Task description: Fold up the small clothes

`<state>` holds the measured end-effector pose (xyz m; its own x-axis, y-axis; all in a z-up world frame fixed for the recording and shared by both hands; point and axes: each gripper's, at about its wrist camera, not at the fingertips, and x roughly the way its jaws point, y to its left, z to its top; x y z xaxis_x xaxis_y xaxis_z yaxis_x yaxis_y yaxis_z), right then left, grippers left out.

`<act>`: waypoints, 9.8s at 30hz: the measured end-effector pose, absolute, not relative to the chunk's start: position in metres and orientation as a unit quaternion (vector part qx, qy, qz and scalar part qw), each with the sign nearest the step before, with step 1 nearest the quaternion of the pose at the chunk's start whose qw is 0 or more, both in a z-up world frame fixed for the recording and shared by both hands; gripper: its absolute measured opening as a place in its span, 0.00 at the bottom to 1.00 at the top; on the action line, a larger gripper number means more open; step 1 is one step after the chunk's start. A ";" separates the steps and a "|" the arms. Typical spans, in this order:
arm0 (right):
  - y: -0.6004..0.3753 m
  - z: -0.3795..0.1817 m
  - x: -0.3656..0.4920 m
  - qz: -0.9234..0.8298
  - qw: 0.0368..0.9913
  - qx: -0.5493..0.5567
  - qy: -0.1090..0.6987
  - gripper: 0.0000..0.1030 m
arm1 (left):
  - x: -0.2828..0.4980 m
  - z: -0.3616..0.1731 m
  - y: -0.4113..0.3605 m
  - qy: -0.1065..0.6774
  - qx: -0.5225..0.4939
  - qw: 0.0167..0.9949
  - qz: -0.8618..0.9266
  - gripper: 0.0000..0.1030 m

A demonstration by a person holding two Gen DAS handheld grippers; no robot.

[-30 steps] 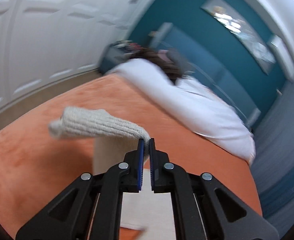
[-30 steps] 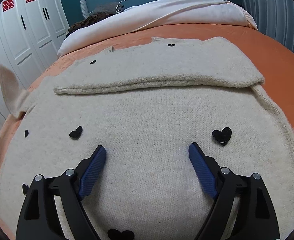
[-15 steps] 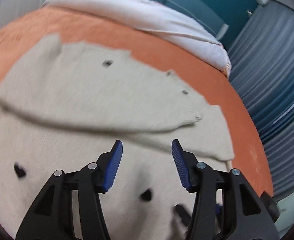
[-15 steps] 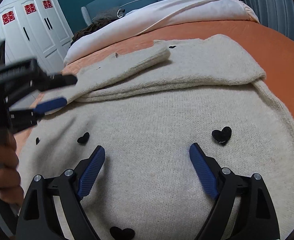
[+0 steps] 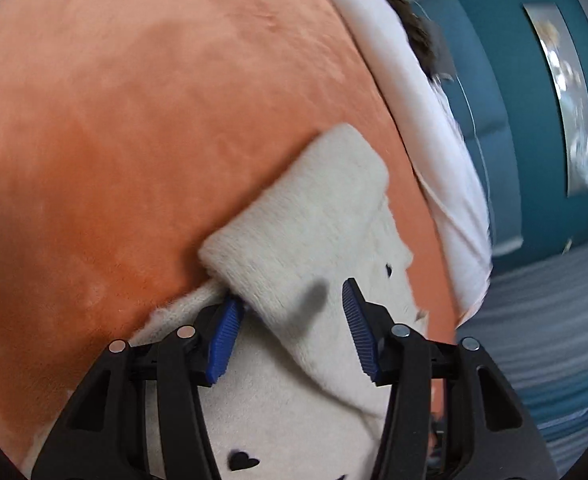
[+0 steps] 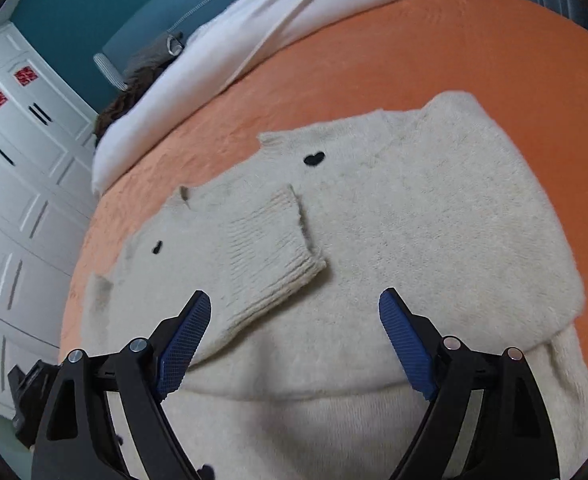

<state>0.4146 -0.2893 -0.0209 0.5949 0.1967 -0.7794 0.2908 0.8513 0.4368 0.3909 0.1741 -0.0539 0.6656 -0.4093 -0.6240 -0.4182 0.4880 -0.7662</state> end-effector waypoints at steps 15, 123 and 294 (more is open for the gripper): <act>-0.323 -0.037 0.409 -0.086 0.871 0.207 0.436 0.06 | 0.397 -0.054 0.120 0.435 -0.337 0.835 0.003 0.06; -0.295 0.065 -0.145 0.167 0.772 0.130 0.600 0.09 | -0.109 0.042 0.186 0.620 -0.199 0.749 -0.127 0.06; -0.101 -0.027 0.123 0.030 0.856 0.066 0.511 0.40 | 0.065 -0.079 0.183 0.428 -0.385 0.815 -0.066 0.84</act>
<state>0.1225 -0.1014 -0.0272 0.4757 0.1181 -0.8716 0.0168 0.9896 0.1432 0.0652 0.1827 -0.0792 0.6247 -0.4376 -0.6467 -0.2214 0.6950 -0.6841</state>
